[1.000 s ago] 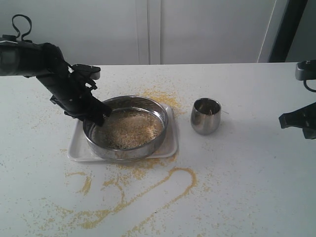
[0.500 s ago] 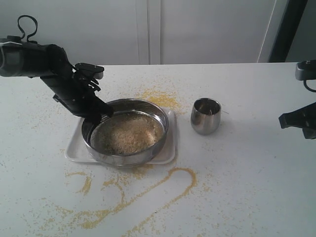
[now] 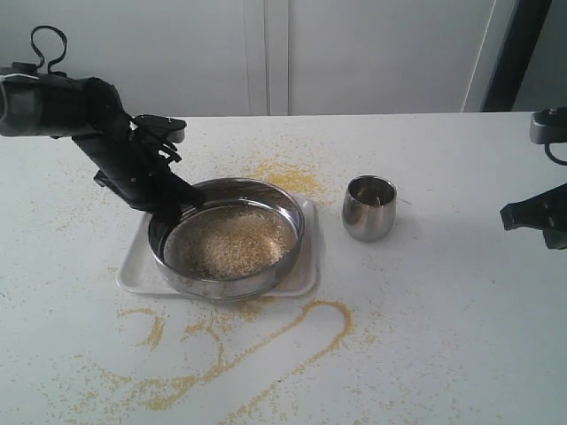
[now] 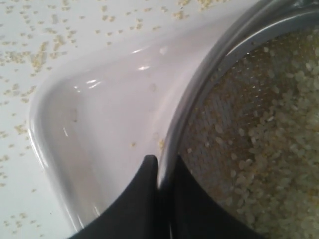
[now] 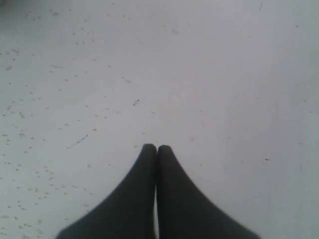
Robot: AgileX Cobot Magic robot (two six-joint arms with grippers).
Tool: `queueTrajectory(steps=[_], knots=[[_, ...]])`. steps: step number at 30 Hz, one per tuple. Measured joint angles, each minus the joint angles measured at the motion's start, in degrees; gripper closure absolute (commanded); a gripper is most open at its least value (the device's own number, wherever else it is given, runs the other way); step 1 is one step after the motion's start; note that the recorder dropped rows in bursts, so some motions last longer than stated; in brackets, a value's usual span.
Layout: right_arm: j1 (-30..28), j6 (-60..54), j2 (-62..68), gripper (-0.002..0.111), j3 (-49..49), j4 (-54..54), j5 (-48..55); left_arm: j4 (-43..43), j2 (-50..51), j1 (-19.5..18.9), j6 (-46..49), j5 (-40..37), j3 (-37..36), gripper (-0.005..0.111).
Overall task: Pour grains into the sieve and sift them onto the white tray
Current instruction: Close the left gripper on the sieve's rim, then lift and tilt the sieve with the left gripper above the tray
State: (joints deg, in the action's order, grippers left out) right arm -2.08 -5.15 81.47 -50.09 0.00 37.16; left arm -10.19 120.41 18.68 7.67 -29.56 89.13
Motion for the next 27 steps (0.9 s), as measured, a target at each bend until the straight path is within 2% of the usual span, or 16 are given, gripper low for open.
queueTrajectory(steps=[8, 20, 27], knots=[[0.0, 1.0, 0.0, 0.108, 0.0, 0.0, -0.3, -2.8, -3.8, -1.5, 0.3, -2.6, 0.0, 0.107], [0.0, 1.0, 0.0, 0.108, 0.0, 0.0, -0.6, -3.7, -8.1, -7.6, 0.4, -7.7, 0.0, 0.107], [0.0, 1.0, 0.0, 0.108, 0.0, 0.0, -0.9, -7.8, -8.0, -3.9, 3.7, -6.0, -1.2, 0.107]])
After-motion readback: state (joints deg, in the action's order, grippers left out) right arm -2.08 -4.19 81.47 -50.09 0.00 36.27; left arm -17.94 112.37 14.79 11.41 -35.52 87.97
